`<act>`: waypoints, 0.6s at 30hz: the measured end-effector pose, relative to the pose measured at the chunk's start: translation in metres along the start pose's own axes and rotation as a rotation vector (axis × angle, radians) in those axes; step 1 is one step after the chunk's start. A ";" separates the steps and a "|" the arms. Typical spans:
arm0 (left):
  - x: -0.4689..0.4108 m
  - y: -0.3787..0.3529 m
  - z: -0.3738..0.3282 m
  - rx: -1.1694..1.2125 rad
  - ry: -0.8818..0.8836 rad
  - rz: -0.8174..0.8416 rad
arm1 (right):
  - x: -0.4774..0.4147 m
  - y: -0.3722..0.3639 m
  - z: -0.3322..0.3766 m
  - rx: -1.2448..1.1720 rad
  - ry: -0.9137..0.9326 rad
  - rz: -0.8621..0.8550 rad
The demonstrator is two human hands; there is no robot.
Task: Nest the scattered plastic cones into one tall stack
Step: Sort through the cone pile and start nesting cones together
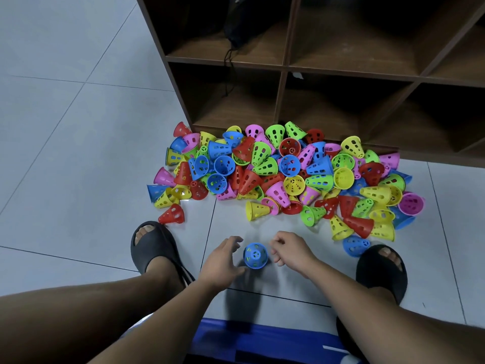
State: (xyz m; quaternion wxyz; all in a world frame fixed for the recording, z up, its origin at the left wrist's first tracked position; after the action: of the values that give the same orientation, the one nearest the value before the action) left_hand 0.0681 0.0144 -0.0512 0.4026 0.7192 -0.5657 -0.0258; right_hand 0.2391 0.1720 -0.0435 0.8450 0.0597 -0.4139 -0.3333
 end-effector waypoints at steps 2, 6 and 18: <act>-0.005 0.009 0.014 -0.028 0.025 -0.008 | -0.010 0.003 0.001 0.144 0.100 -0.063; -0.023 0.039 0.044 -0.063 0.089 -0.106 | -0.026 0.004 0.018 0.338 0.296 -0.114; -0.073 0.131 0.096 -0.220 0.229 -0.471 | -0.080 -0.021 0.071 0.957 0.440 -0.025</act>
State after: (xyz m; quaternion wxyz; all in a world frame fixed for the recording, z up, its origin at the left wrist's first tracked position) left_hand -0.1095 0.0176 -0.0669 0.5224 0.7810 -0.3279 -0.0986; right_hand 0.1415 0.2170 -0.0581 0.7860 0.5125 -0.3319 -0.0968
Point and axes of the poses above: each hand's wrist, its own x-axis away from the middle knuckle, its own y-axis out of the back of the hand, z = x × y, the point moved 4 cm from there along -x, towards the middle knuckle, and after that the axes turned 1 degree about x, right-handed, at the moved point
